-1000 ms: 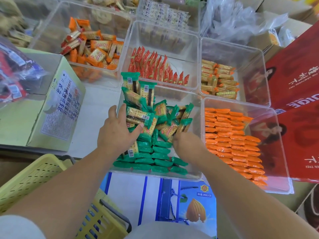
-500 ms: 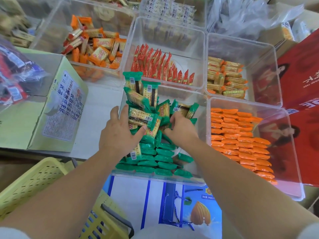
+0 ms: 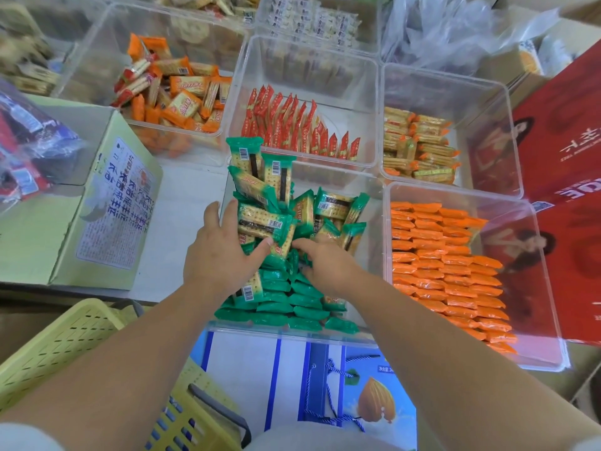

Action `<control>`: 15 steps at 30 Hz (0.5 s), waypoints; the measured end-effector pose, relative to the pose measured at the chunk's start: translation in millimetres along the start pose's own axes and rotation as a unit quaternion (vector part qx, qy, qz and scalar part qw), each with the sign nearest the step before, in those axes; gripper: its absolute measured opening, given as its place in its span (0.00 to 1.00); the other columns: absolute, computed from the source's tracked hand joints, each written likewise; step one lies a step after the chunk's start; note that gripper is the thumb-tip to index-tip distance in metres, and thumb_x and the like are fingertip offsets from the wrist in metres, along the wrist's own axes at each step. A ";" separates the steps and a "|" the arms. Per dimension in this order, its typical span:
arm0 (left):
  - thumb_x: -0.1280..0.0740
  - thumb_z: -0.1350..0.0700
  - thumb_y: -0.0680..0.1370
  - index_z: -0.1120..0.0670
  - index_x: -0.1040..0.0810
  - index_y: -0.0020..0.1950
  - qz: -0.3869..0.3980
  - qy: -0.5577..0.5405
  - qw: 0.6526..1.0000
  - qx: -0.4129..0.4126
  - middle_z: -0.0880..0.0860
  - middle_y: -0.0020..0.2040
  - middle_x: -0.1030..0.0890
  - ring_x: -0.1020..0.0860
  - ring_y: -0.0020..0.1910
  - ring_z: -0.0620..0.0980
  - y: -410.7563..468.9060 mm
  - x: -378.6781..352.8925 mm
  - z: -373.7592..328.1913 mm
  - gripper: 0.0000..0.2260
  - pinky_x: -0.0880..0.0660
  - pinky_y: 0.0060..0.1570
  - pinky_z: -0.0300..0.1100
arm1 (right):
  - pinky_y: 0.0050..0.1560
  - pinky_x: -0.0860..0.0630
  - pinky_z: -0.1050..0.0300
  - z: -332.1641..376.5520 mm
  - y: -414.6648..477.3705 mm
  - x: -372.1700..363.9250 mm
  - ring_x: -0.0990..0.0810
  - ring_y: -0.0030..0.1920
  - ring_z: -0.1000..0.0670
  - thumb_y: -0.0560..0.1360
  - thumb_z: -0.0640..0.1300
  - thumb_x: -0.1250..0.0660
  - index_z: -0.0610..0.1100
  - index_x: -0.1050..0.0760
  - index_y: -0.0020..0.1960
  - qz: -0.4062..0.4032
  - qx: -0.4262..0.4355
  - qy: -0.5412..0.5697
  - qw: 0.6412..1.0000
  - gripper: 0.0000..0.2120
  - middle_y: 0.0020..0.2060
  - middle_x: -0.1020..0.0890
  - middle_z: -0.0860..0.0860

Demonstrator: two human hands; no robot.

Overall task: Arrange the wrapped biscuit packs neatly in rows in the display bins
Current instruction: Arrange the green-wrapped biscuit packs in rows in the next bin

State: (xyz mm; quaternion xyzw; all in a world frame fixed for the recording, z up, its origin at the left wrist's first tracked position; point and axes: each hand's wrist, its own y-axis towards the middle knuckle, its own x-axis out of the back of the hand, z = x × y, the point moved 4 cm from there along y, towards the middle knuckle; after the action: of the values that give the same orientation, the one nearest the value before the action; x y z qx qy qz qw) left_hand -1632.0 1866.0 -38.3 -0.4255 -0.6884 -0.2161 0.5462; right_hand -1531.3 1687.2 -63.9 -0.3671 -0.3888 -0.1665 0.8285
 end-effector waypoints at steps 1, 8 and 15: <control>0.44 0.26 0.73 0.49 0.50 0.80 0.000 0.001 1.000 0.001 0.54 0.79 0.46 0.29 0.69 0.61 0.0 0.0 -0.1 0.43 0.24 0.56 0.55 | 0.53 0.23 0.50 -0.2 -0.6 0.6 0.23 0.55 0.44 0.79 0.46 0.32 0.56 0.32 0.73 0.004 0.004 -0.005 1.000 0.24 0.62 0.28 0.46; 0.43 0.26 0.73 0.49 0.48 0.80 -0.004 -0.004 1.000 -0.007 0.55 0.78 0.45 0.29 0.68 0.61 0.9 0.2 0.1 0.43 0.24 0.56 0.56 | 0.45 0.31 0.54 -12.8 -13.1 -4.9 0.25 0.47 0.47 0.78 0.51 0.30 0.51 0.28 0.52 -0.028 0.022 0.041 0.999 0.08 0.50 0.28 0.51; 0.48 0.24 0.71 0.49 0.48 0.80 -0.002 -0.006 1.000 -0.010 0.54 0.78 0.45 0.29 0.68 0.61 0.9 -0.7 0.9 0.45 0.24 0.55 0.55 | 0.40 0.22 0.47 -30.4 -29.9 -17.5 0.21 0.41 0.45 0.82 0.52 0.37 0.49 0.32 0.43 -0.109 -0.163 0.224 0.955 0.11 0.40 0.21 0.48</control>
State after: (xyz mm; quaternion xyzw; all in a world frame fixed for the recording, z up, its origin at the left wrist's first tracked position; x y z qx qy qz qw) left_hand -1631.8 1866.9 -39.4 -0.4309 -0.6901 -0.2213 0.5377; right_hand -1543.4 1644.4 -76.0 -0.4062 -0.1988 -0.3944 0.8000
